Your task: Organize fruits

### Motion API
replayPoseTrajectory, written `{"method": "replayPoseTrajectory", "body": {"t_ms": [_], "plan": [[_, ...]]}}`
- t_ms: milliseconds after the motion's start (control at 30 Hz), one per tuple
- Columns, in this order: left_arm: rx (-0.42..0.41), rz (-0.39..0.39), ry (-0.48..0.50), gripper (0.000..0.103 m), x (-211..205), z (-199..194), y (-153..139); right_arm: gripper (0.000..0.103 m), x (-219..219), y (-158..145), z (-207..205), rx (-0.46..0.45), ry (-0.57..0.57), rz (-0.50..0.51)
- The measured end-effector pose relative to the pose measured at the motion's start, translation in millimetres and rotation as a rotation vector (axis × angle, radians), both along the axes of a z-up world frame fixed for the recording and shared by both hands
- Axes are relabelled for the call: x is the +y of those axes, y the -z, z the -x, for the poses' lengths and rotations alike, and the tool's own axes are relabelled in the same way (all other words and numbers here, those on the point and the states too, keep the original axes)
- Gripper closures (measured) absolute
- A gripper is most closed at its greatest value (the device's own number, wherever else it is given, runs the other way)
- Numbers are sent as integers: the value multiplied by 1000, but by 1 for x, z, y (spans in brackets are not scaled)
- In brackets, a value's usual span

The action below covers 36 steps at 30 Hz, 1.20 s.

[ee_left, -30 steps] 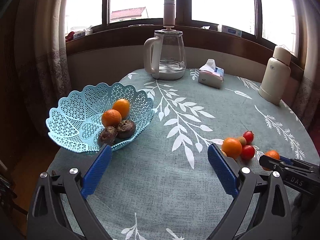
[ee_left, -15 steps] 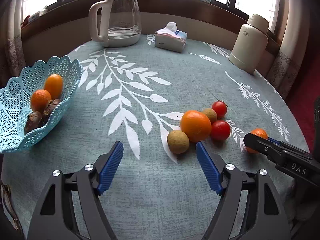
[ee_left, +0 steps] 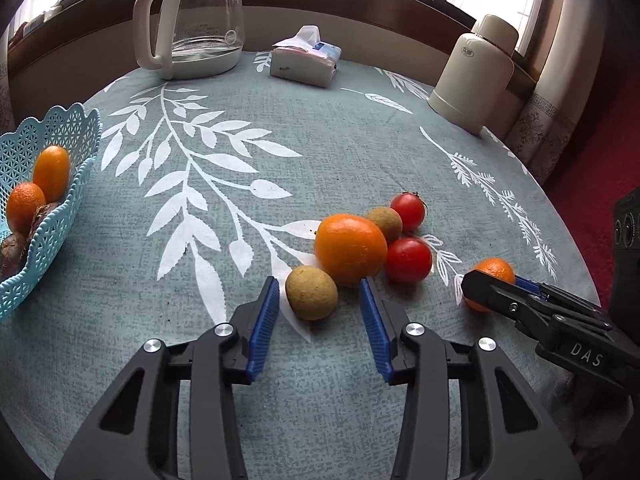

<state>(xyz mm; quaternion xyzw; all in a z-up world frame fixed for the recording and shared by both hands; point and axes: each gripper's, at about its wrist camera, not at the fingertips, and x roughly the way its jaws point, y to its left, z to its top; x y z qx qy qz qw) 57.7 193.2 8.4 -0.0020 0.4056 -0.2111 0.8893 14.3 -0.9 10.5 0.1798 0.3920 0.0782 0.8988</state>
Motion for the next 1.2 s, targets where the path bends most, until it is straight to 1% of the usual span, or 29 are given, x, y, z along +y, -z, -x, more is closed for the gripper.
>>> {"method": "replayPoseTrajectory", "body": {"t_ms": [33, 67, 167, 333, 600, 833, 1200], "plan": [[-1, -11, -3, 73, -1, 0, 1, 62, 0, 0, 0, 1, 0, 0], [-2, -14, -7, 75, -1, 0, 1, 62, 0, 0, 0, 1, 0, 0], [-1, 0, -17, 77, 3, 1, 1, 62, 0, 0, 0, 0, 1, 0], [-31, -14, -60, 77, 8, 7, -2, 62, -1, 1, 0, -2, 0, 1], [-69, -4, -140, 77, 21, 16, -8, 62, -2, -1, 2, -16, -1, -3], [-94, -24, -155, 77, 22, 22, -12, 62, -1, -4, 4, -32, -5, -3], [-96, -27, -163, 77, 26, 31, -13, 62, 0, -5, 5, -35, -6, -2]]}}
